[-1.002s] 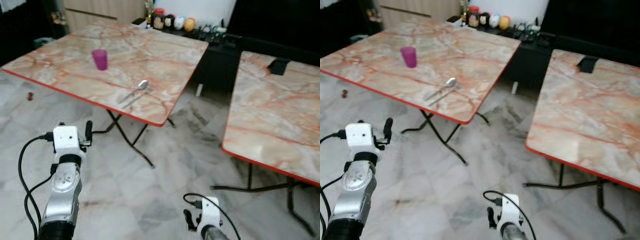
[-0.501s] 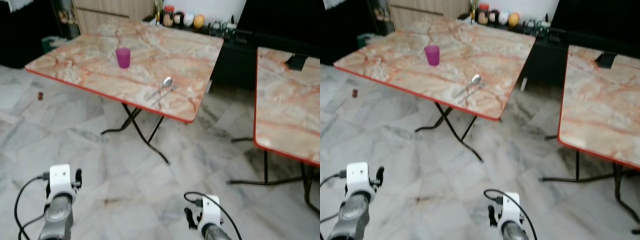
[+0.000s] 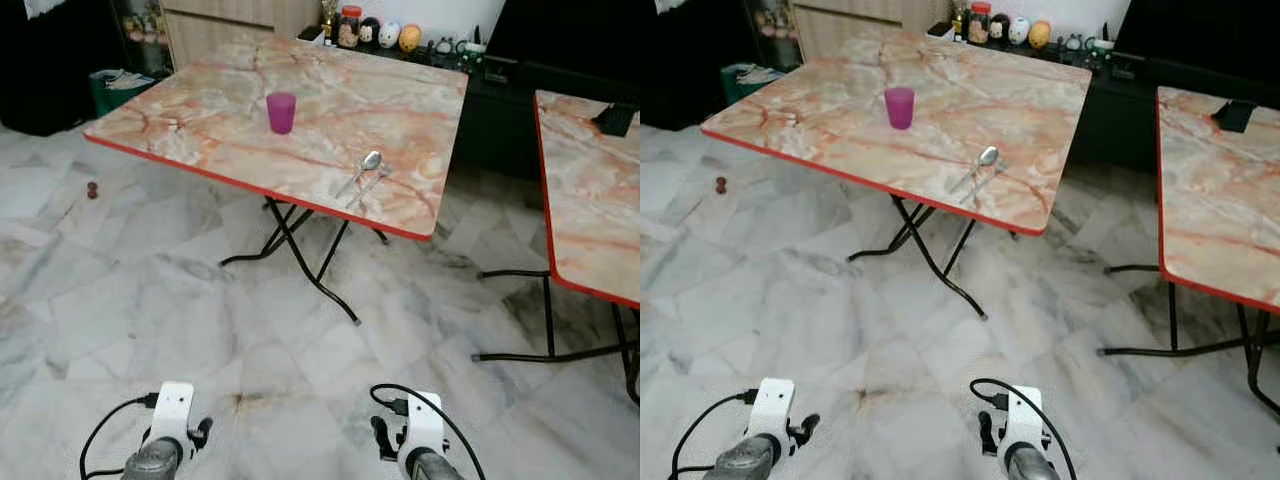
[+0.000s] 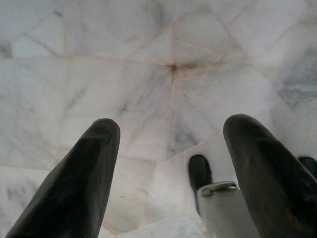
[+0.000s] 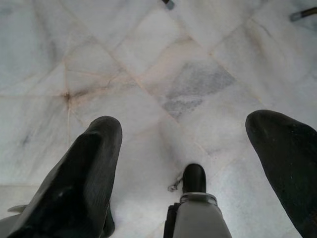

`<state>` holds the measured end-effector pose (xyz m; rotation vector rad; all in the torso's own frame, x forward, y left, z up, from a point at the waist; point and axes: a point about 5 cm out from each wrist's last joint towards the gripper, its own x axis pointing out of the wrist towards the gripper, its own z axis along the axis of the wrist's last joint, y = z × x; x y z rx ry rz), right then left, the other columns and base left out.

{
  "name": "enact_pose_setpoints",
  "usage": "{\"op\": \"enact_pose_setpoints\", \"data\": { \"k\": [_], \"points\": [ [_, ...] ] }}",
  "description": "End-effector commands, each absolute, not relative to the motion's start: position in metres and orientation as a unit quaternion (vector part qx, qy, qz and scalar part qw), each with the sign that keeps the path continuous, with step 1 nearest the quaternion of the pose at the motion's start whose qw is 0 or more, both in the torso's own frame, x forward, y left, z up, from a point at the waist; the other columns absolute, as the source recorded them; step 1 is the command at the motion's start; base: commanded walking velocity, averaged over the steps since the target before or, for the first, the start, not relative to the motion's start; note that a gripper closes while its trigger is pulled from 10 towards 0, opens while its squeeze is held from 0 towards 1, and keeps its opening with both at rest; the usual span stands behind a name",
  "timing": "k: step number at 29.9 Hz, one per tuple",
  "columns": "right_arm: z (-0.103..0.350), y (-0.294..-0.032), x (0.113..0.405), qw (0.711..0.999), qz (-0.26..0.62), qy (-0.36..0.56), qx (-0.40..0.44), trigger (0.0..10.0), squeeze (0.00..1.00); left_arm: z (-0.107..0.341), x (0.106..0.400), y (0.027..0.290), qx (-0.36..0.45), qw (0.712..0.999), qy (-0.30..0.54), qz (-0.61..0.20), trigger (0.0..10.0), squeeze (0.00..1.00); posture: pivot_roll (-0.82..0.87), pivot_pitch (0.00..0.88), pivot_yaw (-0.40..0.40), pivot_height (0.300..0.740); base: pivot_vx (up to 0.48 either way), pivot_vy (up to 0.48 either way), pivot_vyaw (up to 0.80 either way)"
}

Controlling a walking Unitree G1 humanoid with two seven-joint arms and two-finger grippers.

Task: Setting the table

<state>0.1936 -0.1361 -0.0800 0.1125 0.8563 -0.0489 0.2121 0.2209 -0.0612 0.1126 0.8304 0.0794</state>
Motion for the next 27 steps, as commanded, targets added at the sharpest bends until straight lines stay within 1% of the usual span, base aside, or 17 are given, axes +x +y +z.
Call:
{"op": "enact_pose_setpoints", "data": {
  "k": [1,3,6,9,10,12,19,27],
  "points": [
    [-0.081,-0.140,0.192,0.906,-0.035,0.419,0.056,10.0,0.00,-0.066,0.206,0.216,0.052,0.905,0.421,0.037,10.0,0.00,0.00,0.047,-0.042,0.740,0.000,0.000,0.00],
    [-0.081,-0.140,0.192,0.905,-0.035,0.421,0.056,10.0,0.00,-0.067,0.206,0.216,0.051,0.904,0.423,0.039,10.0,0.00,0.00,0.047,-0.042,0.740,0.000,0.000,-0.21],
    [-0.082,-0.140,0.191,0.904,-0.037,0.422,0.062,10.0,0.00,-0.068,0.204,0.215,0.033,0.904,0.424,0.051,10.0,0.00,0.00,0.047,-0.042,0.740,0.000,0.000,-0.76],
    [-0.082,-0.140,0.191,0.904,-0.036,0.421,0.058,10.0,0.00,-0.070,0.200,0.216,0.034,0.901,0.428,0.055,10.0,0.00,0.01,0.049,-0.040,0.740,0.000,0.000,-0.76],
    [-0.081,-0.140,0.192,0.905,-0.036,0.421,0.058,10.0,0.00,-0.071,0.199,0.217,0.036,0.900,0.431,0.058,10.0,0.00,0.01,0.050,-0.039,0.740,0.000,0.292,-0.61],
    [-0.081,-0.139,0.192,0.906,-0.037,0.417,0.058,10.0,0.00,-0.074,0.191,0.221,0.043,0.893,0.443,0.065,10.0,0.00,0.01,0.050,-0.038,0.740,0.000,0.386,0.00],
    [-0.081,-0.139,0.192,0.906,-0.039,0.417,0.060,10.0,0.00,-0.078,0.179,0.230,0.041,0.886,0.456,0.073,10.0,0.00,0.01,0.049,-0.037,0.740,0.000,0.385,0.00],
    [-0.081,-0.139,0.192,0.905,-0.038,0.419,0.060,10.0,0.00,-0.079,0.171,0.242,0.043,0.880,0.466,0.085,10.0,0.00,0.01,0.048,-0.036,0.740,0.000,0.382,-0.71]
  ]
}}
